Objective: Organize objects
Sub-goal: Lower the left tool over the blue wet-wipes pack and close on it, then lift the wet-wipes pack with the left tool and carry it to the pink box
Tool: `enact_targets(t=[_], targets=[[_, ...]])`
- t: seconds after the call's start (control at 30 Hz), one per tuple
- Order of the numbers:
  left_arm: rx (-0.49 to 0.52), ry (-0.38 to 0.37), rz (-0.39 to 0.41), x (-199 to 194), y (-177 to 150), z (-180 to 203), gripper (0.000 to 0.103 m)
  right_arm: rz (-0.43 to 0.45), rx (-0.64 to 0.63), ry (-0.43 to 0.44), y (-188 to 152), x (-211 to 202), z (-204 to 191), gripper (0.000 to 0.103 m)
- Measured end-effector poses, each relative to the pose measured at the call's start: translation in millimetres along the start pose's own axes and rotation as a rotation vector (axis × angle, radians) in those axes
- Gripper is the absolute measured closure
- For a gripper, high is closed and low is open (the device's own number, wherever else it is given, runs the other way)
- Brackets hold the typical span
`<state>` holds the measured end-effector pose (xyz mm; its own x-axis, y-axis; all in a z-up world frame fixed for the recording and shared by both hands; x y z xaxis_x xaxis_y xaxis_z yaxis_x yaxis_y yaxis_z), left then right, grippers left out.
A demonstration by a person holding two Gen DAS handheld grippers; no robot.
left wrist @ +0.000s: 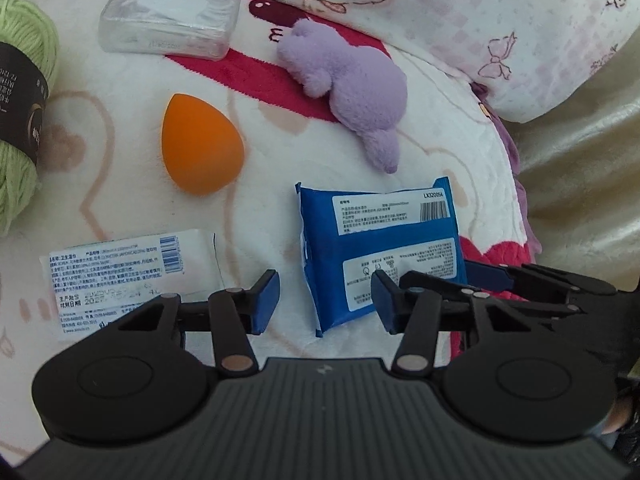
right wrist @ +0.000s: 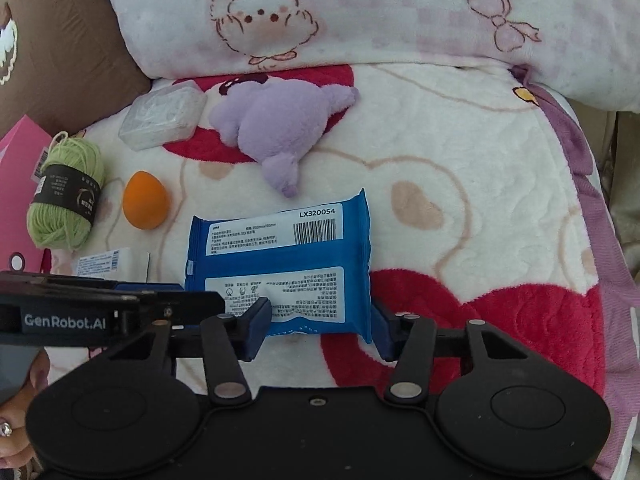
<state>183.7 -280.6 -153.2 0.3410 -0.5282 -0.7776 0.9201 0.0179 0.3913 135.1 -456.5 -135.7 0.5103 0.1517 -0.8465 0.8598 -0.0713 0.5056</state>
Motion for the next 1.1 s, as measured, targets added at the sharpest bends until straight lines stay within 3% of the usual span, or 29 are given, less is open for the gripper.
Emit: enact_targets(t=[0.2,0.27,0.4,0.5,0.57,0.63,0.9,1.1], targets=[[-0.023,0.009,0.031,5.3,4.0,-2.2,0.053,-0.001,-0.03,-0.015,0.2,2.1,-1.1,0.05],[-0.03,0.001,0.053,4.0,1.1,-1.2,0.047,0.011,-0.046,-0.014,-2.7,4.6,-0.5,0.051],[0.006,0.009,0.074,4.8,-1.4,3.6,0.046,0.047,0.004,0.02,-9.5,6.6,9.9,0.05],[0.031,0.024,0.085,5.2,-3.3,6.3,0.05,0.073,-0.003,0.008,-13.1,4.9,7.1,0.051],[0.053,0.041,0.095,5.2,-4.2,8.3,0.059,0.087,-0.016,-0.001,-14.9,3.0,4.1,0.052],[0.06,0.007,0.09,4.8,-5.1,9.0,0.07,0.098,-0.032,-0.011,-16.4,1.0,1.6,0.053],[0.018,-0.043,0.072,4.4,-5.0,4.8,0.07,0.086,-0.107,0.002,-22.6,-10.7,-2.0,0.059],[0.003,-0.035,0.06,9.5,-1.4,4.6,0.066,0.081,-0.062,-0.002,-21.8,-5.0,1.7,0.055]])
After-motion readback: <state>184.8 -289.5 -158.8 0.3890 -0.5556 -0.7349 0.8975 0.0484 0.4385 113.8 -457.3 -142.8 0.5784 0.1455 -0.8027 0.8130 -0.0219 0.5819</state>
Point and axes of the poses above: each gripper's, at about its wrist camera, not at the fingertips, and x roughly the way its jaws point, z to its right, y to its top, the point moved 1 cm from there along x, roughly the way its jaws point, and after that the axes turned 3 degrees about z, right-handed, at the moved point
